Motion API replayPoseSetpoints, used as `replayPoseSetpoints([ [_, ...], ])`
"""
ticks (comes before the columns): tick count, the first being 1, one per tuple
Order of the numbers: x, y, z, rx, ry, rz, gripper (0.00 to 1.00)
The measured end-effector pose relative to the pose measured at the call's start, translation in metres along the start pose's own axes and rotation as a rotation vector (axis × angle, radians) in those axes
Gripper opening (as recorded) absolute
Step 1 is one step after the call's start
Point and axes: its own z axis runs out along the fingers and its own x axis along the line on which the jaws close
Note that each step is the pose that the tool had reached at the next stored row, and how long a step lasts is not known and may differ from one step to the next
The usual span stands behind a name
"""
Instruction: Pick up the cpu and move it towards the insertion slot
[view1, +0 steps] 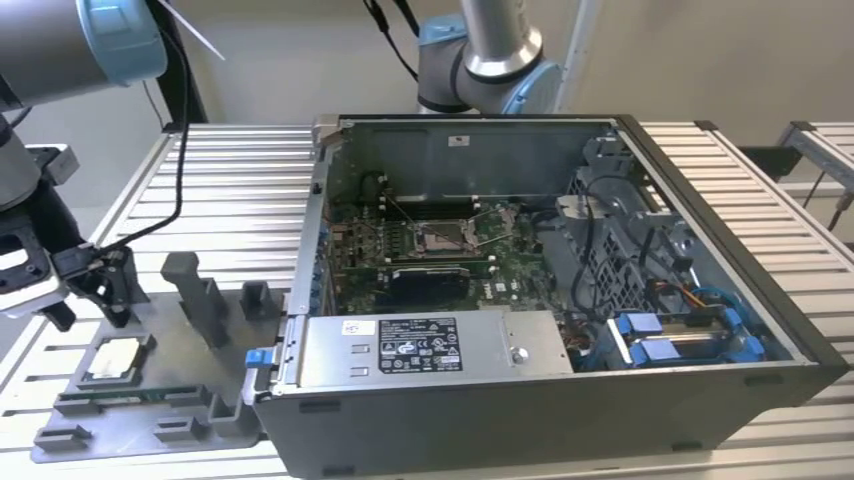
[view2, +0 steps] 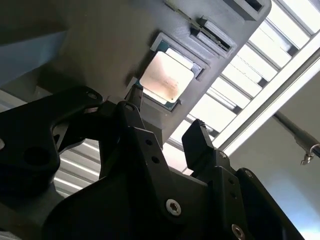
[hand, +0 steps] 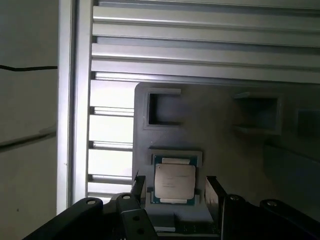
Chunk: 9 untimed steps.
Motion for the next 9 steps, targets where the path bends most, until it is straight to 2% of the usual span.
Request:
replayPoseSetpoints([
  [9, 0.0002, -0.0041, 0.0086, 0.0012, 0.0001, 0.000, 1.00],
])
